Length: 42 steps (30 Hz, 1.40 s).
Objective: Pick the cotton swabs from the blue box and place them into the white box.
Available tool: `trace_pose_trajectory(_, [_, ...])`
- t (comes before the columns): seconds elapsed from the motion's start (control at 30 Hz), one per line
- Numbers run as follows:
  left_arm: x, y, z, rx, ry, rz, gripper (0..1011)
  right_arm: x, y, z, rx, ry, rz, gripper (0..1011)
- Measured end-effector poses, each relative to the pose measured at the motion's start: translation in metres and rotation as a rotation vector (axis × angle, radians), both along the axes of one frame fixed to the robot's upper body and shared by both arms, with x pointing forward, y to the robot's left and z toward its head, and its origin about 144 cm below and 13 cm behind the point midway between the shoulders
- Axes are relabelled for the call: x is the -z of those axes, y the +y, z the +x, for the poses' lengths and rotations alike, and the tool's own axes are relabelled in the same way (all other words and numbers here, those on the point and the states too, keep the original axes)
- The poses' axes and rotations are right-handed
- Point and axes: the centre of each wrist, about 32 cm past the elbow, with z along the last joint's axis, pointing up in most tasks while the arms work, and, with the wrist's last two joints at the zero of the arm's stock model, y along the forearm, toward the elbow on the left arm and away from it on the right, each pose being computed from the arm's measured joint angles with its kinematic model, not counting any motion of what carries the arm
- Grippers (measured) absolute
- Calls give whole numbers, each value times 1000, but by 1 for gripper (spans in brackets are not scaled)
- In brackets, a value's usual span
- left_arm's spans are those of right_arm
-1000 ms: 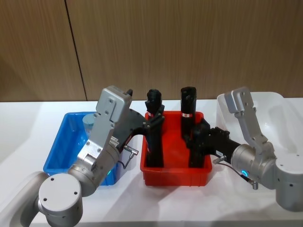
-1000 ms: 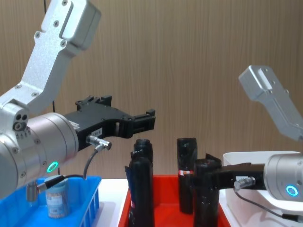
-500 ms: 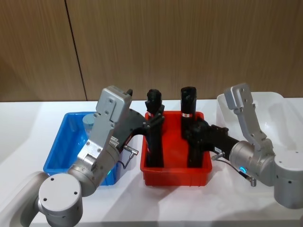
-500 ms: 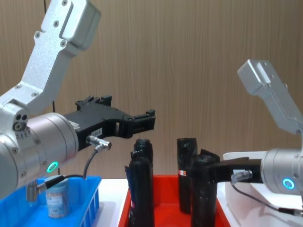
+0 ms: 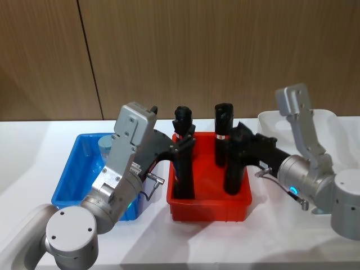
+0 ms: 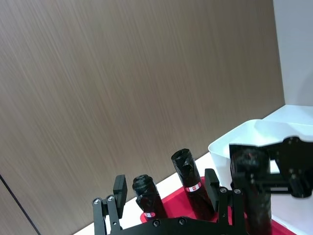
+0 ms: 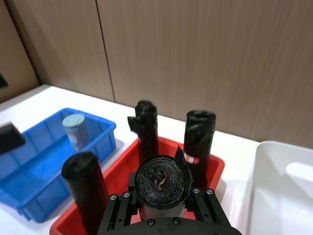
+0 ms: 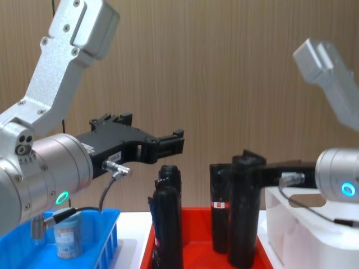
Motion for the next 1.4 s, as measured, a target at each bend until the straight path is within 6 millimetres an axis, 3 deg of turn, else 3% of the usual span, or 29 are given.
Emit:
trace_pose_trajectory(0.93, [0,0,0,0,0,0,1004,-73,-55,-9,129,-183,51,513])
trace_pose_trajectory(1.4, [0,0,0,0,0,0,1004,-69,-82,-17,178,-223,-3,513])
